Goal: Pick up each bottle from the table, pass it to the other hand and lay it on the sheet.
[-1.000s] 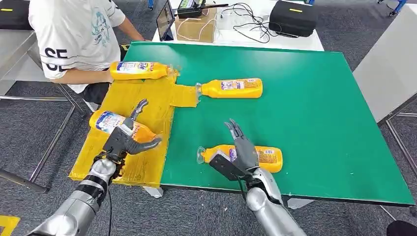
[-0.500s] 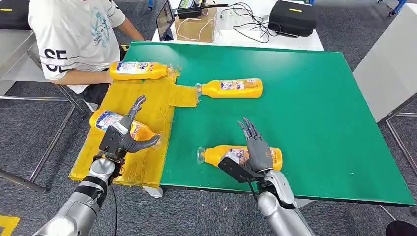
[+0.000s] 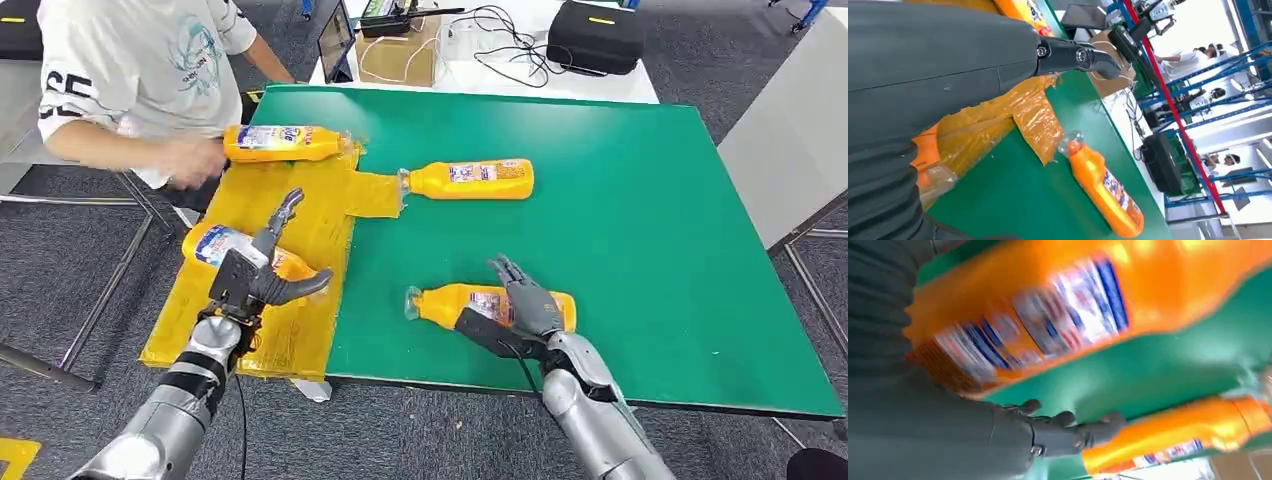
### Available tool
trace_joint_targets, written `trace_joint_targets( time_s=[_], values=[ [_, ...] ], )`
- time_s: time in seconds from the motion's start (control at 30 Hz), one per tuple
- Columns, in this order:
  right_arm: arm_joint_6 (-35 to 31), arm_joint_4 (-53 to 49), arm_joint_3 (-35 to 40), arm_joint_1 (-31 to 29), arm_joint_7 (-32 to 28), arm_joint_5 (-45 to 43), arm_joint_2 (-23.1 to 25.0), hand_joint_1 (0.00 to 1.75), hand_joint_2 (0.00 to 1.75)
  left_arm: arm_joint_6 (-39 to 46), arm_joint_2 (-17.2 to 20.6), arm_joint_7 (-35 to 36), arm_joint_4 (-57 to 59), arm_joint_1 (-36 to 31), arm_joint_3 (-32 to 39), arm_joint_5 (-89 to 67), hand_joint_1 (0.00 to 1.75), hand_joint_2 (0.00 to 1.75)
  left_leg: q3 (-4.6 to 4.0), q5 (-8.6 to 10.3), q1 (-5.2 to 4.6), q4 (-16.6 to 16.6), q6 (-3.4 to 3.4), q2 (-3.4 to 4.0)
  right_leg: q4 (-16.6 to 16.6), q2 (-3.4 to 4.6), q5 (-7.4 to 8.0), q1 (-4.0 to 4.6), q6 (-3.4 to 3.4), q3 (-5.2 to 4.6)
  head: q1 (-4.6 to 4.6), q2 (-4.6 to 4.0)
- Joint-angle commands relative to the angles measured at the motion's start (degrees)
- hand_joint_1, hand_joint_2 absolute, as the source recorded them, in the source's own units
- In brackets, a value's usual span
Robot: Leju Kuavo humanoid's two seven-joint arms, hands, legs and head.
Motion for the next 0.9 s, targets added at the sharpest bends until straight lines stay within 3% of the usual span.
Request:
trace_joint_targets(
  time_s=[0.03, 0.27, 0.47, 0.7, 0.9],
  values=[
    [1.8, 8.5, 1.9, -1.6, 1.3, 1.9, -2.3, 0.0, 1.75, -1.8, -0.9, 0.2, 5.4, -3.9, 1.6, -0.1, 0.0, 1.75, 0.2, -0.05, 0.07, 0.0, -0.05, -0.08, -0.1, -0.11, -0.07, 0.07, -0.06, 0.25, 0.0, 0.02],
    [6.1, 6.5, 4.3, -2.5, 5.8, 6.5, -7.2, 0.0, 1.75, -2.3, -0.7, 0.2, 5.2, -3.9, 1.8, 0.0, 0.0, 1.75, 0.21, -0.02, 0.04, 0.0, -0.03, -0.15, -0.1, -0.15, -0.04, 0.04, -0.04, 0.29, 0.0, 0.0],
    [6.1, 6.5, 4.3, -2.5, 5.8, 6.5, -7.2, 0.0, 1.75, -2.3, -0.7, 0.2, 5.2, -3.9, 1.8, 0.0, 0.0, 1.75, 0.39, 0.0, 0.05, 0.0, -0.01, -0.22, -0.1, -0.17, -0.04, 0.05, -0.06, 0.53, 0.02, 0.0],
    [7.6, 0.5, 4.6, -0.4, 8.2, 8.5, -11.3, 0.0, 1.75, -2.3, -0.3, 0.2, 4.5, -3.3, 2.1, 0.1, 0.0, 1.75, 0.53, -0.05, 0.07, 0.0, -0.03, -0.28, -0.1, -0.26, -0.11, 0.08, -0.09, 0.67, -0.02, 0.0],
    [8.6, -1.1, 4.1, 0.2, 8.6, 8.2, -11.9, 0.0, 1.75, -2.7, -0.2, 0.2, 4.2, -3.1, 2.2, 0.2, 0.0, 1.75, 0.51, -0.06, 0.04, 0.0, -0.02, -0.14, -0.1, -0.12, -0.07, 0.05, -0.07, 0.62, -0.02, 0.0]
  ],
)
